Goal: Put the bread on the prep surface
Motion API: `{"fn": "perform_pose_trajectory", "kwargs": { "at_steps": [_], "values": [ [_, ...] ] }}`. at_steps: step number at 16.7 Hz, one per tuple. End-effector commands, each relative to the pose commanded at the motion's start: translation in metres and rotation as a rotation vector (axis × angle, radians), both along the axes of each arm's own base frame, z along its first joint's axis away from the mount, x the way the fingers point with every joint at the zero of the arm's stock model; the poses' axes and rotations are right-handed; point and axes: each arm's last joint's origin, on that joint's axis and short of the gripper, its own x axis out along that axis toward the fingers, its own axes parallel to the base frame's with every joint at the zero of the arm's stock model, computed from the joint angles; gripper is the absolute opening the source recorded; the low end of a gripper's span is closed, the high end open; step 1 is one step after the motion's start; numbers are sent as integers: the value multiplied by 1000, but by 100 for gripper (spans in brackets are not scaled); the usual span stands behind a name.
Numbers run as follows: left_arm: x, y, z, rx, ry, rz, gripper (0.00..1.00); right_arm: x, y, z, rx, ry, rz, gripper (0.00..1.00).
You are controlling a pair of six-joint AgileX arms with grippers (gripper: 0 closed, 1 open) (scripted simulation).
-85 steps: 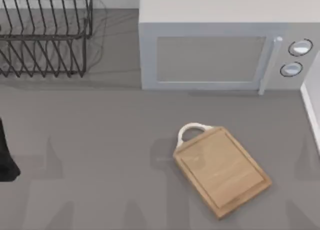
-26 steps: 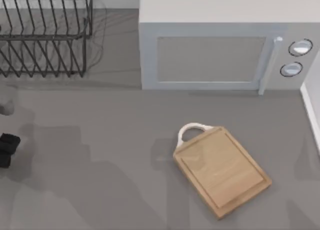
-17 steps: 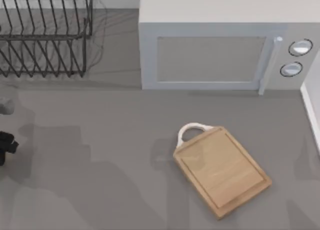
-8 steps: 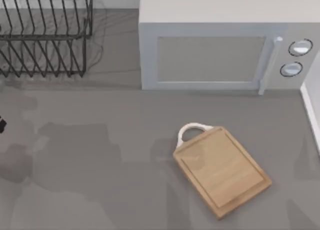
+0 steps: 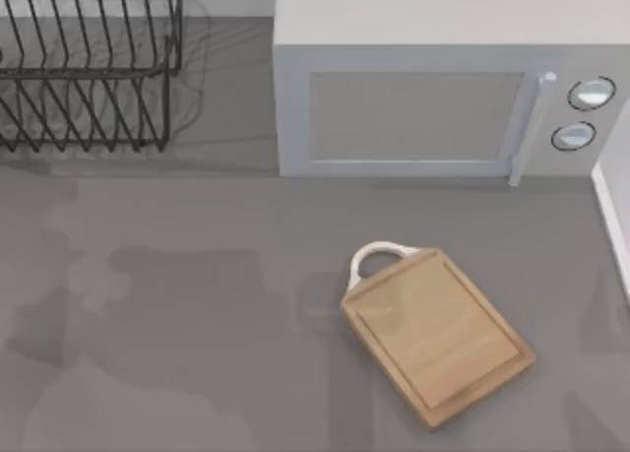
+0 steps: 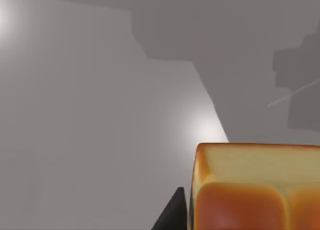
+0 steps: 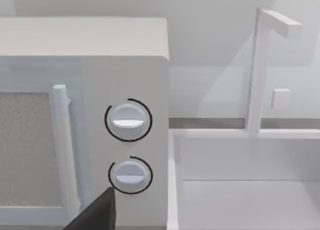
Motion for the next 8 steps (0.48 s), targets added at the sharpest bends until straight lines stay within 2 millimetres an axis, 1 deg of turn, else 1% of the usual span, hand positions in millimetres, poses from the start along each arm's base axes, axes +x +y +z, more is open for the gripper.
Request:
{"fn": "perform_pose_trajectory", "kwargs": {
  "at_steps": [4,6,8],
  "values": [
    [3,-6,2,-1,-4,34,0,0,0,0,0,0,0,100],
    [7,-15,4,-4,-6,83,0,0,0,0,0,0,0,100],
    [13,-30,5,-12,-1,148,0,0,0,0,0,0,0,100]
  ]
}}
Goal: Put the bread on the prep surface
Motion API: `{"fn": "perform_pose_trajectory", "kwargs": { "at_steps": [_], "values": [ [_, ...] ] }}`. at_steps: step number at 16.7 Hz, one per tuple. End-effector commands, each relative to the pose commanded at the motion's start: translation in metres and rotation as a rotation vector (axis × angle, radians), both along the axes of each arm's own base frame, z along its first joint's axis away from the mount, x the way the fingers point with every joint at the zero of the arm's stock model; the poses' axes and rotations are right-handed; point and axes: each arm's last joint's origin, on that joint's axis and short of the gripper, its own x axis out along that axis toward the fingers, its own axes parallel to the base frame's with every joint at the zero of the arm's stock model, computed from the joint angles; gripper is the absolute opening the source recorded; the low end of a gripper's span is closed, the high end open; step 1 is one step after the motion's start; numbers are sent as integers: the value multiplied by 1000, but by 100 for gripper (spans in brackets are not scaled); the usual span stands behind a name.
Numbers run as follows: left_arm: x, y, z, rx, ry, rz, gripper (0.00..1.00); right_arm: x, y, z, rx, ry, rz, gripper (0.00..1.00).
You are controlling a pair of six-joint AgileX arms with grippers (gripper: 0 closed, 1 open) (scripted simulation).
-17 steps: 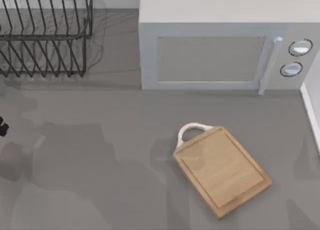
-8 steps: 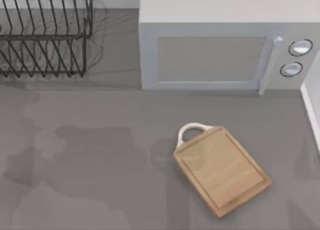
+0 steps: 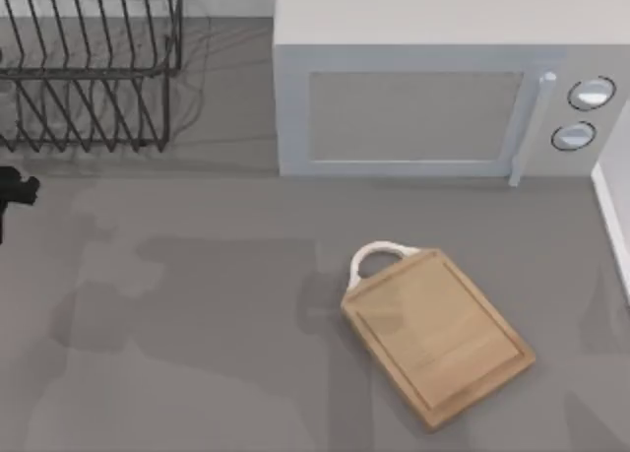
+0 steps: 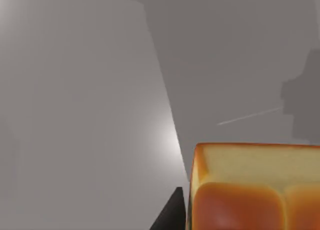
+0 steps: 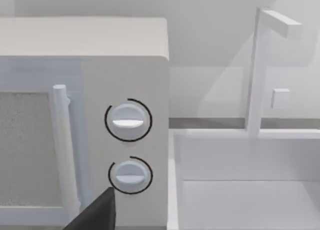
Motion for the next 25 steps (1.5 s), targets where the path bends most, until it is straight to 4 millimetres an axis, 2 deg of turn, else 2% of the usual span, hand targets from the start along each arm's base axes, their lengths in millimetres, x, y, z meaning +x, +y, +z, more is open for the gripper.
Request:
{"fn": "perform_pose_trajectory", "kwargs": {
  "at_steps": [3,6,10,15,20,25],
  "values": [
    [8,-31,0,-18,30,122,0,0,0,0,0,0,0,100],
    [14,-70,-5,-28,95,274,0,0,0,0,0,0,0,100],
    [15,-132,-18,16,225,525,0,0,0,0,0,0,0,100],
    [5,-211,-43,183,333,884,0,0,0,0,0,0,0,100],
    [-8,-288,-64,327,266,1234,0,0,0,0,0,0,0,100],
    [-18,-350,-63,261,110,1538,0,0,0,0,0,0,0,100]
  ]
}}
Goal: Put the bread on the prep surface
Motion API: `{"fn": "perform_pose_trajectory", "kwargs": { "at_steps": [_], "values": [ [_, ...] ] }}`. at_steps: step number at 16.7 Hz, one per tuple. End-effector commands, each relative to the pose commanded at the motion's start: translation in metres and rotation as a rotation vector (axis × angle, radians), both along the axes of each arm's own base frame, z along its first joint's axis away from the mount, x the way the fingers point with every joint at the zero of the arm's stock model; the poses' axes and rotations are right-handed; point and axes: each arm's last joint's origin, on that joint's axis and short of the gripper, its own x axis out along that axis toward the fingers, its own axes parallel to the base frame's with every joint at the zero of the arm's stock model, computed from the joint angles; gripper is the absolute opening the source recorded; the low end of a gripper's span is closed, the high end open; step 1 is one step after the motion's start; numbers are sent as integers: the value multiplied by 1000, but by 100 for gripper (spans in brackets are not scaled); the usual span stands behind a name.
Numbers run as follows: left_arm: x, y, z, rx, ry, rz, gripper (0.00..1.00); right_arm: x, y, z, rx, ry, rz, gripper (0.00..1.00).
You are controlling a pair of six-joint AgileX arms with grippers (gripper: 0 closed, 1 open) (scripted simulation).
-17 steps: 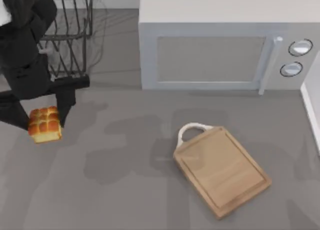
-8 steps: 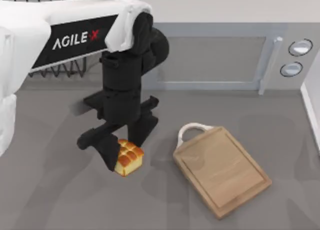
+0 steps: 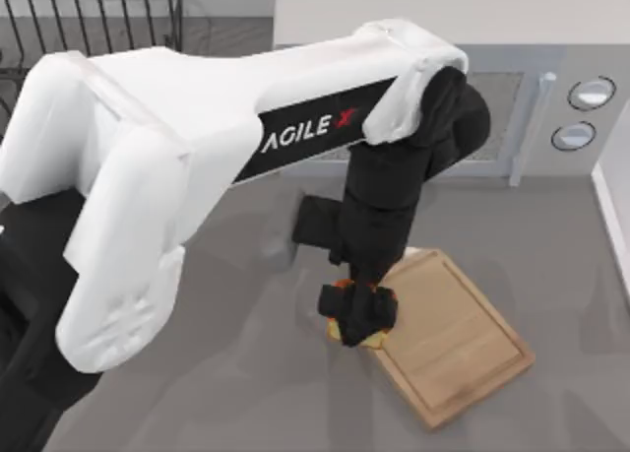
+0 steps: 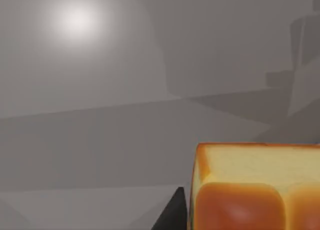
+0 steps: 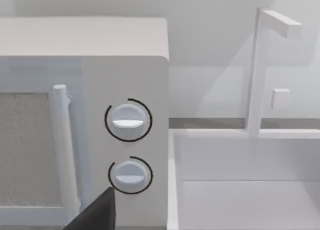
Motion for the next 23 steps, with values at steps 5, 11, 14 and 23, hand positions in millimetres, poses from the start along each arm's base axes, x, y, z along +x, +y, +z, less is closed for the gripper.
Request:
{"fn": "perform_pose_trajectory", "kwargs": {
  "at_steps": [5,11,14,23],
  "values": [
    [-5,-38,22,-51,-188,190,0,0,0,0,0,0,0,100],
    [-5,-45,31,-77,-232,231,0,0,0,0,0,0,0,100],
    [-4,-43,31,-77,-231,234,0,0,0,0,0,0,0,100],
    [-4,-45,9,-79,-231,230,0,0,0,0,0,0,0,100]
  ]
}}
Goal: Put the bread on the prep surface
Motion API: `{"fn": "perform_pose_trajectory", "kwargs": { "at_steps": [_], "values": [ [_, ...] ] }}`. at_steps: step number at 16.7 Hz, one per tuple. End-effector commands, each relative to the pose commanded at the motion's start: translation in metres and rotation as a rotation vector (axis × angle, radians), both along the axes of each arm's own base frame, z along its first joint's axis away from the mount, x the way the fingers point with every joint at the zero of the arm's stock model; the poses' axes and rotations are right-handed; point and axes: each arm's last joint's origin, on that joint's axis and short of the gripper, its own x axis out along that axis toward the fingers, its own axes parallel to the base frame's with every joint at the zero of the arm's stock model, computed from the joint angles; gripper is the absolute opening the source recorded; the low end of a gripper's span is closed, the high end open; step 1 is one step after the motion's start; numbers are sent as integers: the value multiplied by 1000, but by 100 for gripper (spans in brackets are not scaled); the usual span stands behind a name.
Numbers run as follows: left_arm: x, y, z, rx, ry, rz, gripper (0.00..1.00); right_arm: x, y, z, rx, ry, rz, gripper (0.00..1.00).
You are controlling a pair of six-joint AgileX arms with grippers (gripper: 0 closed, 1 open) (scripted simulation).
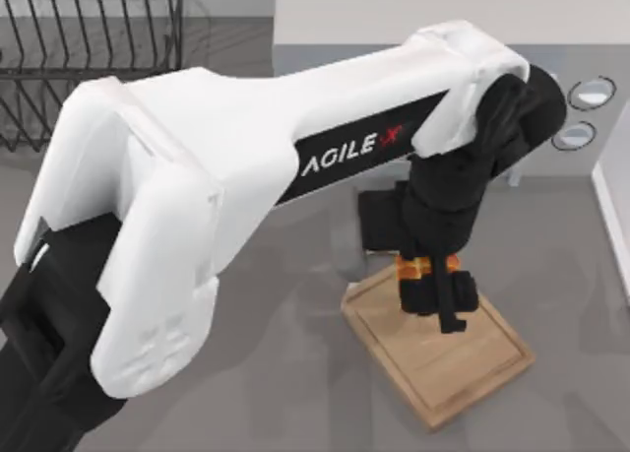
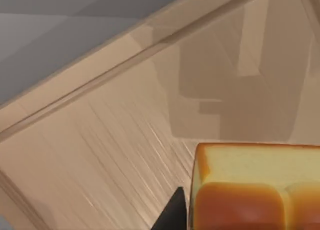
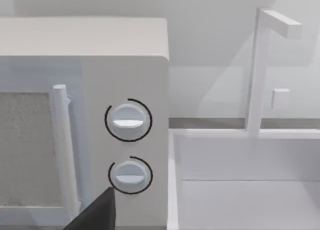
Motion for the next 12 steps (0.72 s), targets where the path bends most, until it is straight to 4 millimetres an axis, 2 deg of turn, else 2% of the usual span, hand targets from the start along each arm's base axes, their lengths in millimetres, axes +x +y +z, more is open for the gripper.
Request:
{"fn": "perform_pose_trajectory", "kwargs": {
  "at_steps": [9,12],
  "values": [
    [-1,-1,-24,1,-1,2,0,0,0,0,0,0,0,100],
    [-1,-1,-24,1,-1,2,0,0,0,0,0,0,0,100]
  ]
}}
